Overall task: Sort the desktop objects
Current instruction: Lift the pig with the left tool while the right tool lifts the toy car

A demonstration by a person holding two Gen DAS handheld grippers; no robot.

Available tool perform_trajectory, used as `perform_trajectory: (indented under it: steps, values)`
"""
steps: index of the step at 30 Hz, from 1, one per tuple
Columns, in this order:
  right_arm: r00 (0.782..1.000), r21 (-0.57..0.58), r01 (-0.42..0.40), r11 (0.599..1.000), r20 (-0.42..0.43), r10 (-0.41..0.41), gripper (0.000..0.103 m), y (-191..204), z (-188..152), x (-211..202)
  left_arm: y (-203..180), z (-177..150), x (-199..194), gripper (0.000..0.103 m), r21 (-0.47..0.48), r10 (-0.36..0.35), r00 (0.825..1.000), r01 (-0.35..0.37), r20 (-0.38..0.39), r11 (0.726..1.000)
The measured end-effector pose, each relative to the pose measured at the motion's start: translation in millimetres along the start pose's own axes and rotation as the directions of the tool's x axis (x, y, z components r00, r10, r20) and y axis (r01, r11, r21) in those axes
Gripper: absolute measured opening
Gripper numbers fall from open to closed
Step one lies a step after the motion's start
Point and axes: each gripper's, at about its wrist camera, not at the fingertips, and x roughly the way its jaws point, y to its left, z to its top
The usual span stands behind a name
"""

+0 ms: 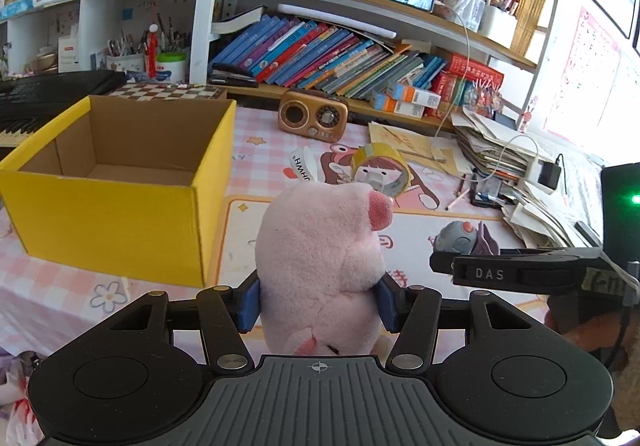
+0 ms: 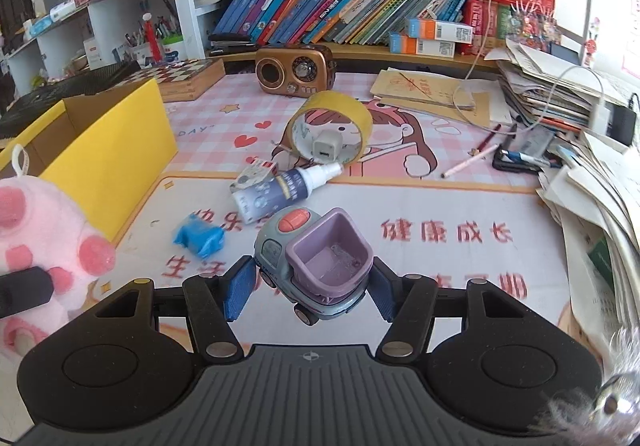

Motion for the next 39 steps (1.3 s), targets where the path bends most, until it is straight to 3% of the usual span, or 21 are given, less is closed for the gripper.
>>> perform_trajectory:
  steps: [19, 39]
  values:
    - [0.999, -0.028, -0.048, 0.998, -0.017, 0.047, 0.058, 100.4, -62.0, -57.3, 61.2, -38.0, -68.9, 0.055, -0.002, -0.02, 1.0, 0.02, -0.018, 1.0]
    - [0.989, -0.119, -0.147, 0.982, -0.043, 0.143, 0.058, 183.1, -86.4, -64.0, 122.9, -68.1, -119.4, 0.055, -0.081, 0.08, 0.997, -0.081, -0.011, 0.993]
